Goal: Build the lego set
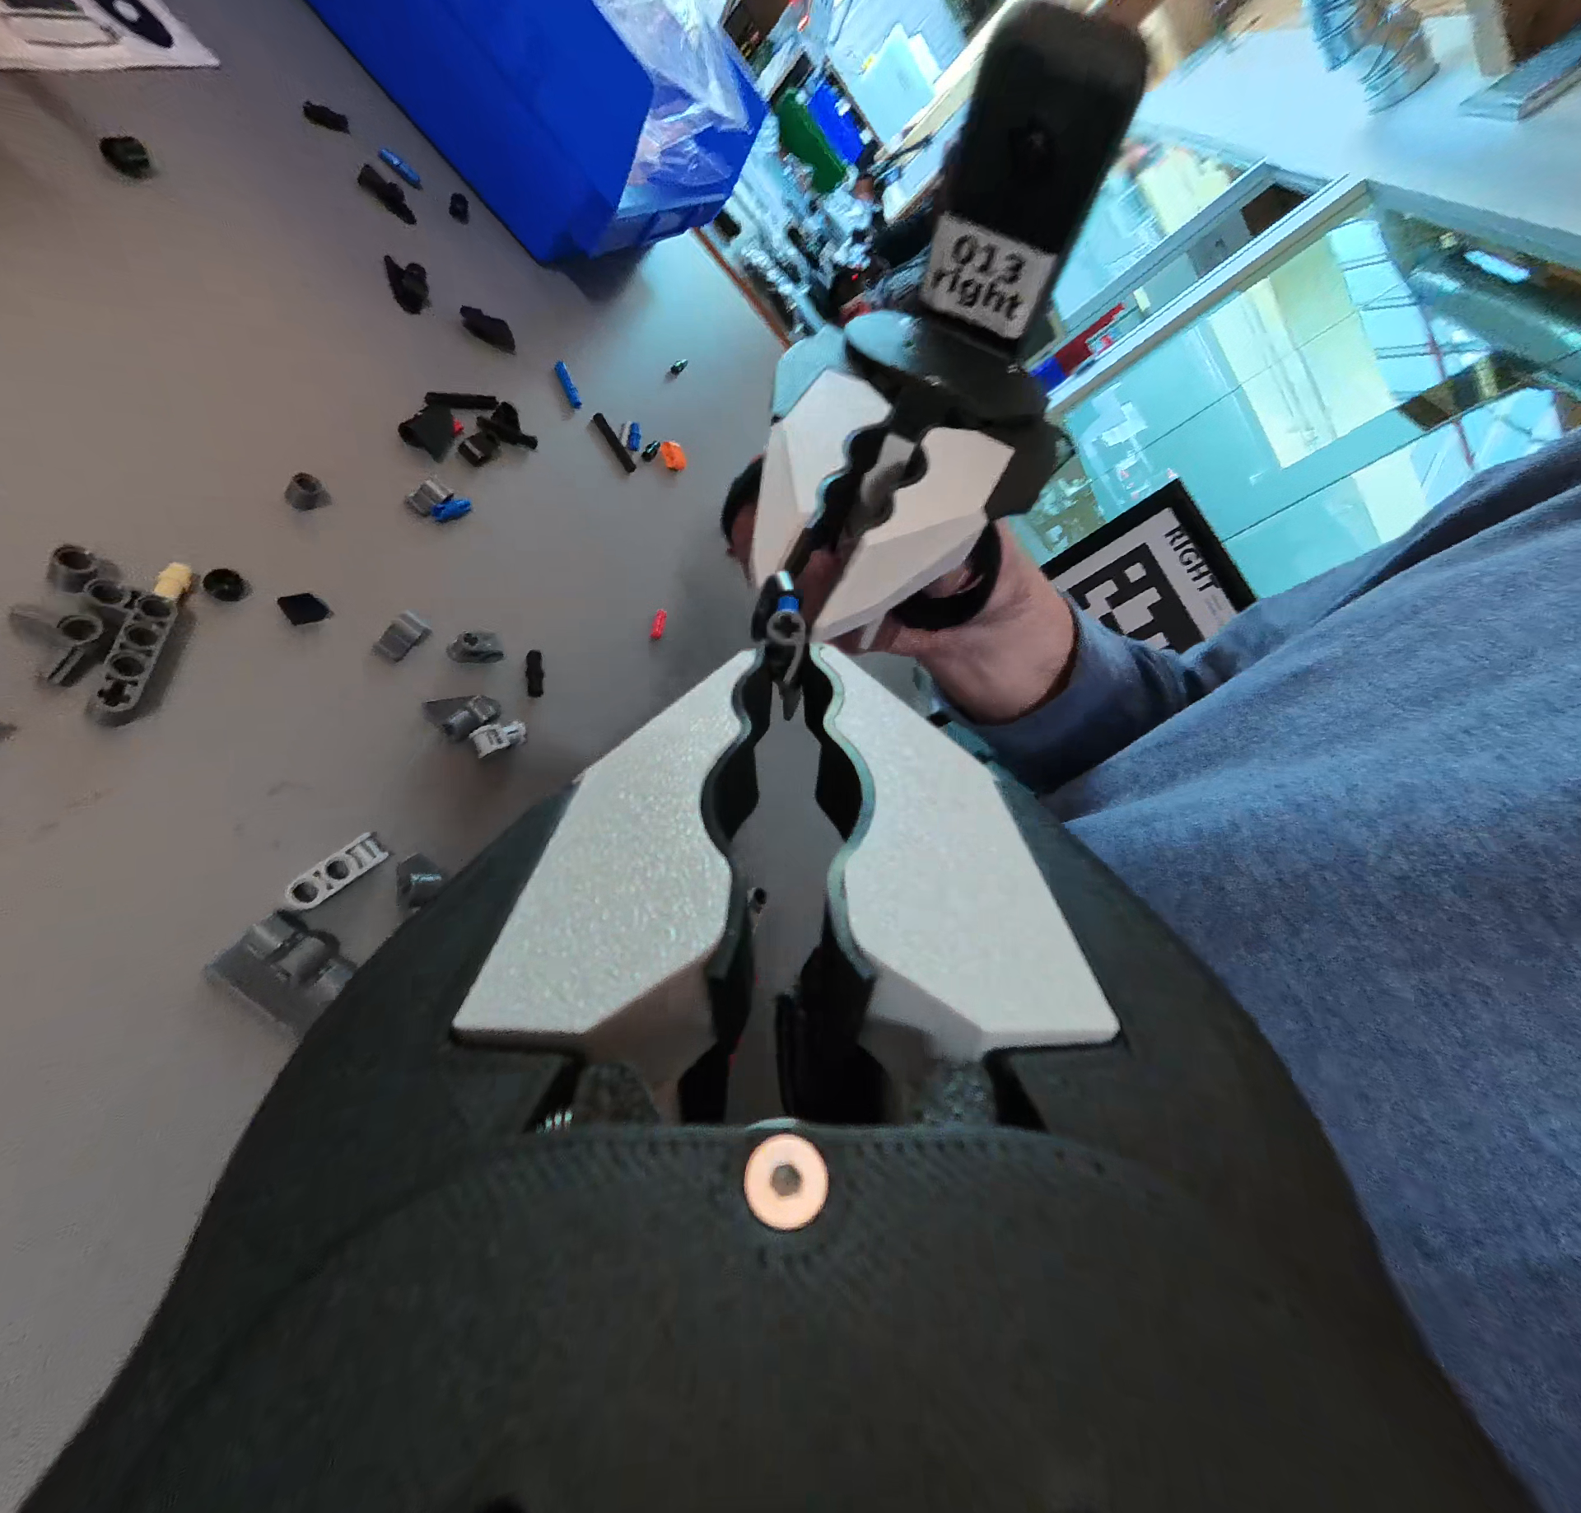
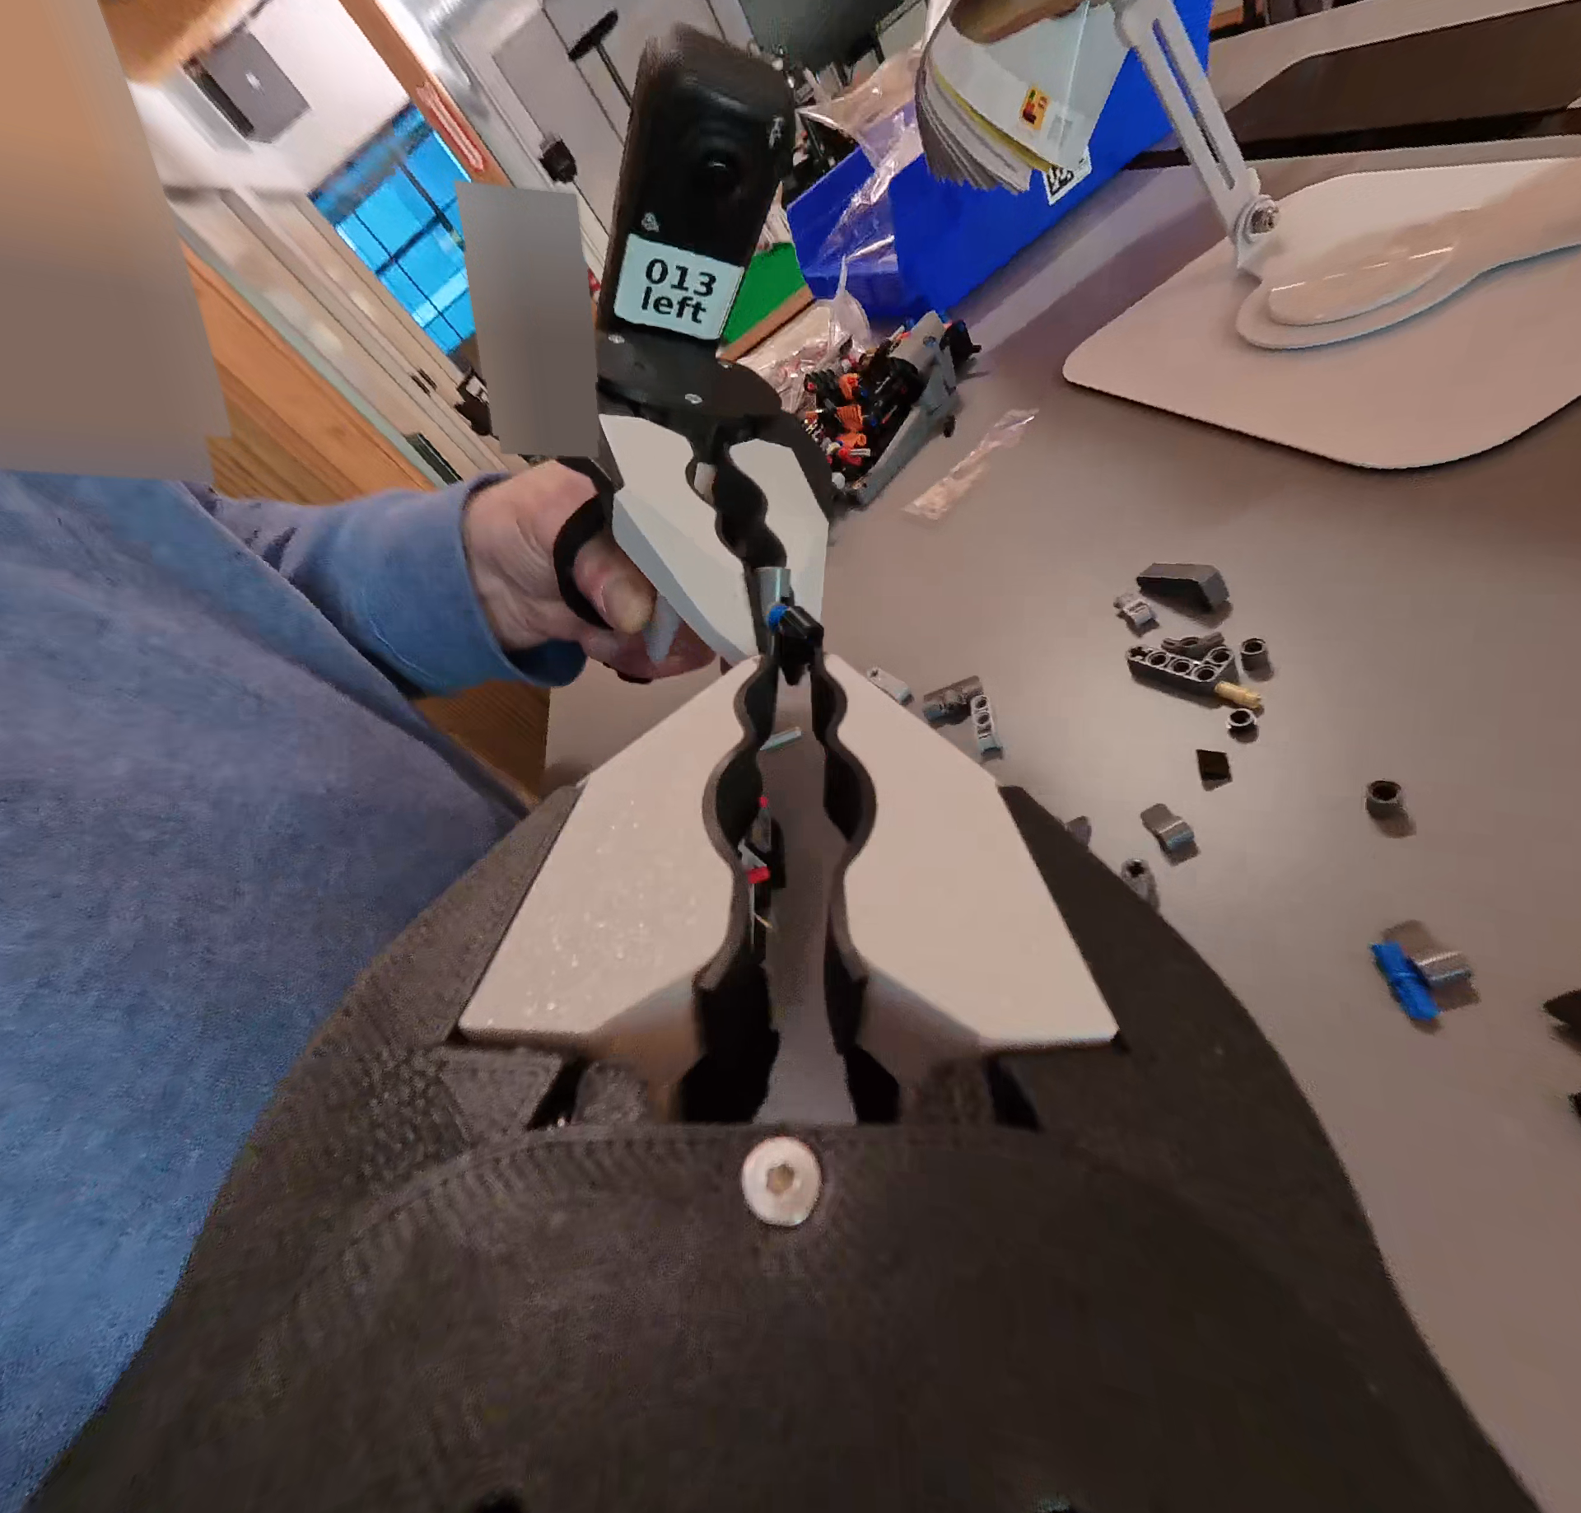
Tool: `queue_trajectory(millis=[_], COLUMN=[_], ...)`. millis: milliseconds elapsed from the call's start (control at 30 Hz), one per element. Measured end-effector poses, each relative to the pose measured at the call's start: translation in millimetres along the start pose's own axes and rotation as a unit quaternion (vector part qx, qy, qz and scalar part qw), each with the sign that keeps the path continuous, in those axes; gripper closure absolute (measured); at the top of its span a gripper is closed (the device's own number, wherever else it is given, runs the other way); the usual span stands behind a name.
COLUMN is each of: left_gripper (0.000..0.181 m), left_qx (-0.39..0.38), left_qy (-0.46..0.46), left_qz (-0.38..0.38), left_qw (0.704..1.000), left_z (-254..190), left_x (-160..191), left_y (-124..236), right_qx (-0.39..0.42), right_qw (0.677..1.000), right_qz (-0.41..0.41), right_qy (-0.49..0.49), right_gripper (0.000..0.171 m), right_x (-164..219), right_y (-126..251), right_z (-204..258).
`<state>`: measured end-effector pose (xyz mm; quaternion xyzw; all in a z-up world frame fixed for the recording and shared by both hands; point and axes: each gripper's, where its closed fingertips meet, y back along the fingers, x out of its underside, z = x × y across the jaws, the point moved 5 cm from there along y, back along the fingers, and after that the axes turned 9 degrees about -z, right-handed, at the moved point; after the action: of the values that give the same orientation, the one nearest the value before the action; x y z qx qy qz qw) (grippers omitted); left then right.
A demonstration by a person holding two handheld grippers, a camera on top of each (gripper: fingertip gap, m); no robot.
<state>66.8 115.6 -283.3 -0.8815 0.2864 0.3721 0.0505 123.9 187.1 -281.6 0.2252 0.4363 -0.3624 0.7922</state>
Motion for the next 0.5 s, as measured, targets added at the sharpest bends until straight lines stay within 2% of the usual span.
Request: queue_trajectory(millis=[33, 500], left_gripper=[0.175, 0.175], left_qx=[0.002, 0.021], left_qy=[0.003, -0.018], left_qz=[-0.004, -0.005], left_qw=[1.000, 1.000], left_z=[-0.6, -4.2], left_x=[-0.3, 0.7], left_y=[-0.5, -2.6], right_qx=[0.000, -0.004], right_qw=[1.000, 0.999], right_qz=[-0.004, -0.037], right_qy=[-0.006, -0.028], right_gripper=[0.167, 0.168], right_x=[0.4, 0.4], right_y=[-0.2, 0.1], right_z=[0.0, 0.1])
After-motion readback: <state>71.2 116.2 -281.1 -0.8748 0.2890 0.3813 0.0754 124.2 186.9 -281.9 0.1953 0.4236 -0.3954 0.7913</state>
